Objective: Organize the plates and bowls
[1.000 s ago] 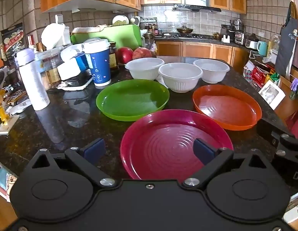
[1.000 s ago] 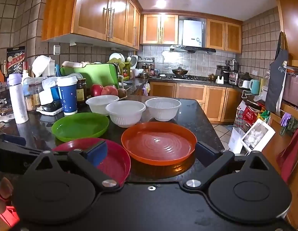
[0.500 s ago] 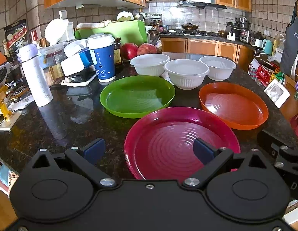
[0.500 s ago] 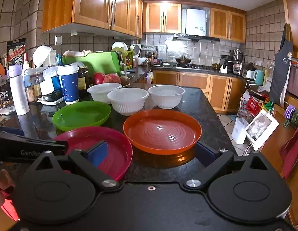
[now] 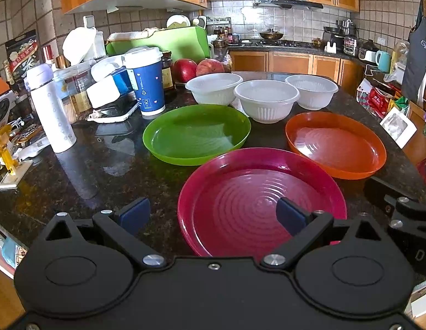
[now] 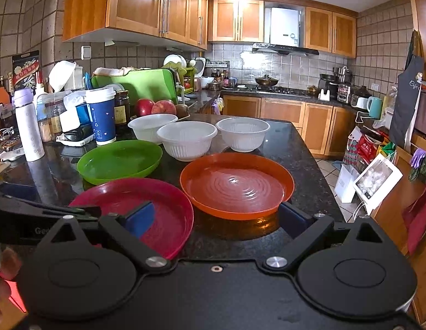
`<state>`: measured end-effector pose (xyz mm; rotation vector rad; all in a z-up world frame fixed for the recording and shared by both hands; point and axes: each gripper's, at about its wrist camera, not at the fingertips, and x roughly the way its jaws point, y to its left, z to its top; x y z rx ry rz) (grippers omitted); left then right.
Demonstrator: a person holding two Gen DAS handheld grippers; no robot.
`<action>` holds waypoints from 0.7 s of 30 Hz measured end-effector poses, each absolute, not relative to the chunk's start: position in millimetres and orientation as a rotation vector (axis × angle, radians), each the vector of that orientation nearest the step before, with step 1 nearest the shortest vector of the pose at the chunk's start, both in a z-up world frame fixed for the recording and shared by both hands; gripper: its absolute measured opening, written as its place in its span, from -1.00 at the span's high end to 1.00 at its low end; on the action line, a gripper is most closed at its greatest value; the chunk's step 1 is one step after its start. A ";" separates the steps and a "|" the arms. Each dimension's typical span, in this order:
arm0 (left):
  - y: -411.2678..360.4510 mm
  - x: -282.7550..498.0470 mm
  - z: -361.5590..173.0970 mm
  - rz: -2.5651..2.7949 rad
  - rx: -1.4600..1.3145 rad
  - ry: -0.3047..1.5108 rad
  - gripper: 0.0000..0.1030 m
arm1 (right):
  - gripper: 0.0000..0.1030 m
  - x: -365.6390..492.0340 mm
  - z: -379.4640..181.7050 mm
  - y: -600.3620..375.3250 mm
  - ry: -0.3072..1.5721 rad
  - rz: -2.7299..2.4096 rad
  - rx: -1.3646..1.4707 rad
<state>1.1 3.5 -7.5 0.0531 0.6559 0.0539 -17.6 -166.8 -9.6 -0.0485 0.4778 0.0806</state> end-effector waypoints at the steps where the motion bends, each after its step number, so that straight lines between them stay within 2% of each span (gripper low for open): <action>1: 3.5 1.1 -7.5 0.054 0.054 0.656 -0.89 | -0.95 -17.5 -9.6 -166.6 0.479 0.081 -0.048; 21: 4.6 1.3 -5.9 0.042 0.050 0.661 -0.90 | -0.97 -16.0 -12.1 -165.6 0.480 0.079 -0.040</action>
